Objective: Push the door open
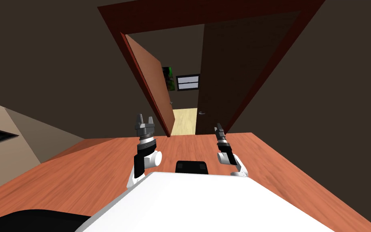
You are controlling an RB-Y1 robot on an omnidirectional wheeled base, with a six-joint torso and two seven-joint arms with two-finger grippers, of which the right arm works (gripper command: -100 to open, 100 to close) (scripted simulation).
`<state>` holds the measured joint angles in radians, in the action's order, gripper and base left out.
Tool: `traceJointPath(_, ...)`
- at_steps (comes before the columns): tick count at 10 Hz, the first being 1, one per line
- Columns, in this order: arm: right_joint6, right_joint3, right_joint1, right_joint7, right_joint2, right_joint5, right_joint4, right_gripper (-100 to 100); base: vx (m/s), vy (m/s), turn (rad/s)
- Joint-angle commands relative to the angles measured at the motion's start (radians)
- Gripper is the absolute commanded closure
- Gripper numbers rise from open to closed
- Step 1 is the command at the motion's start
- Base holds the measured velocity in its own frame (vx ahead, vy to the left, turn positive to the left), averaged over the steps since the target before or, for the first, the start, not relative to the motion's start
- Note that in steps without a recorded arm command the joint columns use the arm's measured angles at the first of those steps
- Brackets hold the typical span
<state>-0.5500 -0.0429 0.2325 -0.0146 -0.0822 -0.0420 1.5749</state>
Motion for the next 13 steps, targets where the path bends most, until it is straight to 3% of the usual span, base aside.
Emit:
traceJointPath(1,-0.011,0.002,-0.016,-0.003,0.0,0.005,-0.043,-100,0.092,-0.033,0.017)
traceJointPath(13,-0.094,0.012,-0.136,-0.027,0.023,0.038,-0.369,-100,0.098,-0.04,0.018)
